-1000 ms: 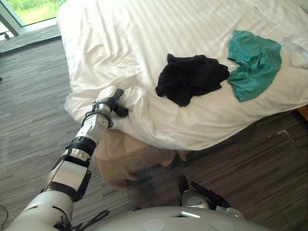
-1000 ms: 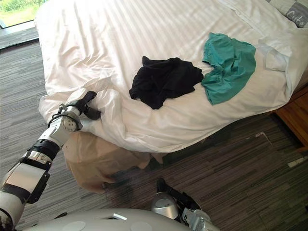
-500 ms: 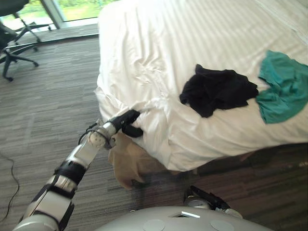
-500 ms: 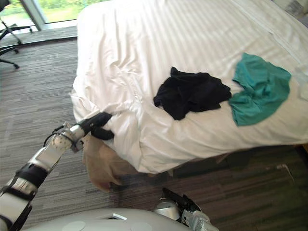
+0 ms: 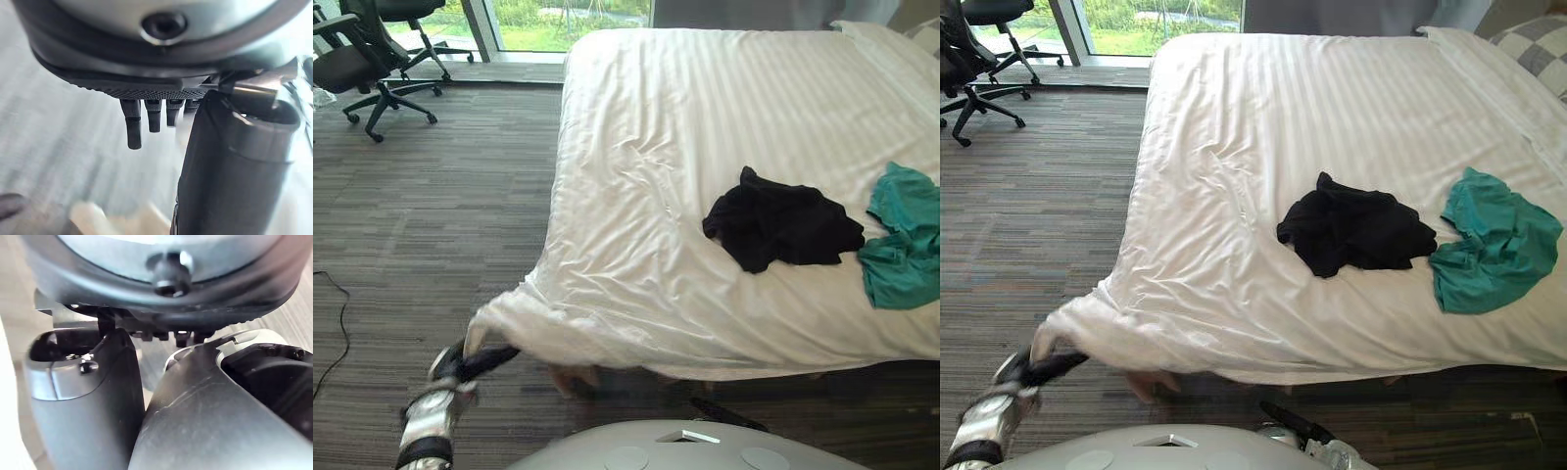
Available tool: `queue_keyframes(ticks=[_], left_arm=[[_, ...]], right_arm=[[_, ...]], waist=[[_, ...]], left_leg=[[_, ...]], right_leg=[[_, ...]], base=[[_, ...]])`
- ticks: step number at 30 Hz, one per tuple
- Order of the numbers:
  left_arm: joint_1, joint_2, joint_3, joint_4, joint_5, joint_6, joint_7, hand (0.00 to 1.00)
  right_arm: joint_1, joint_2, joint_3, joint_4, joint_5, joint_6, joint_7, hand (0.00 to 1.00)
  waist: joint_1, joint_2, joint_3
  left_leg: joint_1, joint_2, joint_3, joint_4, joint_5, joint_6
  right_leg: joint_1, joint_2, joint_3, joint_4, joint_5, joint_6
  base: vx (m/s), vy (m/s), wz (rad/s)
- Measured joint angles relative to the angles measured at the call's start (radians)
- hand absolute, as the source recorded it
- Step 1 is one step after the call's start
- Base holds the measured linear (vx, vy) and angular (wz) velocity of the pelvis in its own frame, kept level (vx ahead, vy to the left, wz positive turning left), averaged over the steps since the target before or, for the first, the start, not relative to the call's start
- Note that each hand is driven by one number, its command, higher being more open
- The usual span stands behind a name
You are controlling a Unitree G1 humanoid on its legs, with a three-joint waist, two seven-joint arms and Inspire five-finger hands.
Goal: Tidy up the quilt and then pick up the clothes from the bed and put them into the laundry hamper
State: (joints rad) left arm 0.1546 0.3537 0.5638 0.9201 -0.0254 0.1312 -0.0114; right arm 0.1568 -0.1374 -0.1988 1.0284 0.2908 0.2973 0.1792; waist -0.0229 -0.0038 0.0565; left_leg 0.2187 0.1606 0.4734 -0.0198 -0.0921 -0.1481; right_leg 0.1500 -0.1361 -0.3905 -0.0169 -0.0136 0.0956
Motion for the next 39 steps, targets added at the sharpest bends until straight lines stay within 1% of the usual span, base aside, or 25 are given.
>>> queue_keyframes(ticks=[1, 2, 3, 4, 5, 7, 10, 11, 12, 13, 15, 16, 21, 23, 25, 26, 27, 28, 30, 31, 33, 34, 36, 38, 39], left_arm=[[0.032, 0.0, 0.092, 0.025, -0.013, 0.014, 0.047, 1.0], [0.051, 0.0, 0.129, 0.026, -0.023, 0.021, 0.066, 1.0], [0.092, 0.0, 0.197, 0.026, -0.058, 0.023, 0.091, 1.0], [0.108, -0.001, 0.232, 0.026, -0.069, 0.023, 0.1, 1.0], [0.141, -0.002, 0.316, 0.026, -0.091, 0.023, 0.119, 1.0], [0.159, -0.007, 0.353, 0.026, -0.09, 0.014, 0.114, 1.0], [0.167, -0.067, 0.396, 0.027, -0.091, -0.036, 0.098, 1.0], [0.164, -0.081, 0.395, 0.027, -0.091, -0.053, 0.086, 1.0], [0.146, -0.115, 0.387, 0.027, -0.091, -0.101, 0.056, 1.0], [0.133, -0.129, 0.375, 0.027, -0.09, -0.121, 0.045, 1.0], [0.106, -0.177, 0.303, 0.027, -0.088, -0.185, 0.02, 1.0], [0.083, -0.202, 0.245, 0.027, -0.086, -0.216, 0.007, 1.0], [0.031, -0.272, 0.038, 0.027, -0.081, -0.288, -0.009, 1.0], [0.031, -0.291, -0.02, 0.027, -0.081, -0.296, -0.014, 1.0], [0.031, -0.308, -0.068, 0.033, -0.081, -0.292, -0.013, 1.0], [0.031, -0.31, -0.08, 0.033, -0.081, -0.286, -0.01, 1.0], [0.03, -0.316, -0.093, 0.034, -0.081, -0.279, -0.009, 1.0], [0.03, -0.319, -0.097, 0.034, -0.08, -0.279, -0.005, 1.0], [0.032, -0.322, -0.096, 0.041, -0.081, -0.268, 0.013, 1.0], [0.031, -0.322, -0.096, 0.044, -0.081, -0.261, 0.02, 1.0], [0.032, -0.323, -0.094, 0.051, -0.081, -0.248, 0.039, 1.0], [0.032, -0.326, -0.089, 0.051, -0.081, -0.241, 0.039, 1.0], [0.045, -0.333, -0.073, 0.052, -0.081, -0.233, 0.043, 1.0], [0.051, -0.333, -0.073, 0.052, -0.081, -0.231, 0.044, 1.0], [0.056, -0.333, -0.075, 0.052, -0.081, -0.227, 0.045, 1.0]], right_arm=[[0.008, 0.003, -0.016, 0.0, 0.0, 0.005, 0.001, 1.0], [0.015, 0.006, -0.028, 0.0, 0.0, 0.01, 0.001, 1.0], [0.027, 0.009, -0.041, 0.0, 0.0, 0.021, 0.001, 1.0], [0.03, 0.01, -0.048, 0.0, -0.001, 0.025, 0.001, 1.0], [0.033, 0.008, -0.054, 0.006, -0.003, 0.037, -0.002, 1.0], [0.032, 0.007, -0.068, 0.017, -0.003, 0.041, -0.002, 1.0], [0.035, 0.006, -0.092, 0.017, 0.0, 0.046, -0.002, 1.0], [0.037, 0.006, -0.1, 0.017, 0.003, 0.046, -0.003, 1.0], [0.043, 0.01, -0.115, 0.017, 0.016, 0.046, -0.007, 1.0], [0.044, 0.012, -0.117, 0.017, 0.035, 0.047, -0.014, 1.0], [0.046, 0.017, -0.13, 0.017, 0.073, 0.05, -0.039, 1.0], [0.048, 0.019, -0.138, 0.017, 0.093, 0.05, -0.049, 1.0], [0.056, 0.037, -0.157, 0.016, 0.266, 0.027, -0.141, 1.0], [0.065, 0.045, -0.167, 0.016, 0.425, -0.011, -0.199, 1.0], [0.068, 0.085, -0.225, 0.015, 0.655, -0.109, -0.292, 1.0], [0.067, 0.097, -0.24, 0.015, 0.693, -0.137, -0.313, 1.0], [0.067, 0.116, -0.276, 0.015, 0.74, -0.182, -0.343, 1.0], [0.067, 0.124, -0.294, 0.015, 0.753, -0.198, -0.357, 1.0], [0.071, 0.148, -0.353, 0.013, 0.753, -0.278, -0.409, 1.0], [0.072, 0.152, -0.363, 0.011, 0.751, -0.298, -0.418, 1.0], [0.073, 0.164, -0.398, -0.011, 0.734, -0.397, -0.446, 1.0], [0.073, 0.164, -0.416, -0.027, 0.731, -0.429, -0.454, 0.0], [0.066, 0.155, -0.458, -0.09, 0.681, -0.487, -0.479, 0.0], [0.063, 0.14, -0.486, -0.162, 0.624, -0.518, -0.497, 0.0], [0.062, 0.118, -0.498, -0.248, 0.577, -0.526, -0.509, 0.0]], waist=[[0.014, -0.002, -0.001], [0.021, -0.002, -0.003], [0.041, -0.002, -0.015], [0.051, -0.002, -0.019], [0.067, -0.001, -0.026], [0.077, 0.0, -0.027], [0.077, 0.007, -0.048], [0.077, 0.009, -0.054], [0.076, 0.009, -0.057], [0.076, 0.008, -0.058], [0.075, 0.007, -0.058], [0.073, 0.007, -0.058], [0.065, 0.007, -0.059], [0.053, 0.008, -0.061], [0.045, 0.008, -0.064], [0.044, 0.008, -0.065], [0.045, 0.009, -0.065], [0.045, 0.009, -0.065], [0.044, 0.009, -0.067], [0.044, 0.01, -0.067], [0.044, 0.007, -0.07], [0.044, 0.011, -0.068], [0.042, 0.015, -0.067], [0.041, 0.021, -0.067], [0.038, 0.023, -0.068]], left_leg=[[0.001, 0.002, -0.001, 0.0, 0.0, 0.0], [0.002, 0.002, -0.002, 0.0, 0.0, 0.0], [0.0, 0.001, -0.007, 0.0, 0.0, -0.001], [0.0, 0.001, -0.01, 0.0, 0.0, -0.001], [0.001, 0.0, -0.019, -0.001, 0.0, -0.001], [0.0, -0.002, -0.022, -0.004, 0.002, -0.002], [-0.003, -0.012, -0.024, -0.035, 0.027, -0.002], [-0.002, -0.014, -0.024, -0.048, 0.035, -0.001], [-0.001, -0.016, -0.027, -0.065, 0.051, 0.0], [-0.002, -0.016, -0.028, -0.065, 0.055, 0.001], [-0.001, -0.016, -0.029, -0.069, 0.062, 0.001], [-0.001, -0.015, -0.028, -0.069, 0.066, 0.002], [0.0, -0.006, 0.0, -0.07, 0.071, 0.0], [0.0, -0.004, 0.018, -0.07, 0.069, -0.004], [0.003, 0.001, 0.061, -0.069, 0.068, -0.011], [0.004, 0.002, 0.071, -0.069, 0.067, -0.012], [0.012, 0.003, 0.088, -0.069, 0.065, -0.015], [0.017, 0.004, 0.098, -0.069, 0.064, -0.016], [0.037, 0.005, 0.128, -0.066, 0.062, -0.019], [0.038, 0.004, 0.132, -0.066, 0.062, -0.019], [0.043, 0.004, 0.142, -0.065, 0.058, -0.022], [0.05, 0.004, 0.149, -0.065, 0.056, -0.024], [0.057, 0.003, 0.155, -0.065, 0.047, -0.024], [0.058, 0.001, 0.155, -0.065, 0.041, -0.023], [0.06, 0.0, 0.155, -0.065, 0.039, -0.023]], right_leg=[[0.005, 0.001, -0.008, 0.0, 0.0, 0.0], [0.007, 0.0, -0.012, 0.0, 0.0, 0.0], [0.009, -0.001, -0.021, 0.0, 0.0, 0.0], [0.011, -0.002, -0.024, 0.001, 0.0, 0.0], [0.016, -0.005, -0.041, 0.001, 0.0, 0.0], [0.019, -0.007, -0.046, 0.0, 0.0, 0.0], [0.011, -0.01, -0.051, -0.003, 0.0, 0.0], [0.009, -0.01, -0.053, -0.003, 0.0, 0.0], [0.008, -0.009, -0.059, -0.003, 0.0, 0.0], [0.007, -0.009, -0.061, -0.003, 0.0, 0.0], [0.005, -0.008, -0.067, -0.007, -0.001, 0.0], [0.004, -0.007, -0.067, -0.008, -0.001, -0.001], [-0.013, 0.004, -0.042, -0.008, 0.0, -0.001], [-0.021, 0.01, -0.021, -0.014, 0.007, -0.005], [-0.035, 0.021, 0.018, -0.023, 0.023, -0.011], [-0.039, 0.023, 0.027, -0.023, 0.024, -0.012], [-0.041, 0.027, 0.043, -0.023, 0.025, -0.013], [-0.04, 0.029, 0.05, -0.023, 0.025, -0.013], [-0.035, 0.034, 0.074, -0.027, 0.025, -0.013], [-0.034, 0.034, 0.077, -0.029, 0.025, -0.013], [-0.033, 0.034, 0.081, -0.031, 0.025, -0.014], [-0.031, 0.034, 0.086, -0.031, 0.025, -0.014], [-0.026, 0.034, 0.092, -0.031, 0.025, -0.014], [-0.026, 0.032, 0.092, -0.03, 0.025, -0.013], [-0.026, 0.03, 0.091, -0.026, 0.025, -0.013]], base=[[0.01, -0.038, 0.16], [0.01, -0.026, 0.21], [0.0, 0.0, 0.18], [-0.03, 0.01, 0.31], [-0.05, 0.01, 0.24], [-0.07, 0.001, 0.17], [-0.08, -0.016, 0.02], [-0.07, -0.026, 0.05], [-0.08, -0.033, 0.06], [-0.1, -0.037, 0.05], [-0.15, -0.045, -0.01], [-0.18, -0.047, -0.03], [-0.12, -0.021, -0.15], [-0.02, -0.003, -0.32], [0.04, -0.003, -0.5], [0.04, -0.006, -0.47], [0.03, -0.008, -0.32], [0.04, -0.007, -0.37], [0.04, -0.003, -0.31], [0.03, -0.008, -0.17], [0.01, -0.014, -0.1], [-0.01, -0.01, -0.15], [-0.03, -0.009, -0.1], [-0.05, -0.009, 0.0], [-0.08, -0.016, 0.0]])
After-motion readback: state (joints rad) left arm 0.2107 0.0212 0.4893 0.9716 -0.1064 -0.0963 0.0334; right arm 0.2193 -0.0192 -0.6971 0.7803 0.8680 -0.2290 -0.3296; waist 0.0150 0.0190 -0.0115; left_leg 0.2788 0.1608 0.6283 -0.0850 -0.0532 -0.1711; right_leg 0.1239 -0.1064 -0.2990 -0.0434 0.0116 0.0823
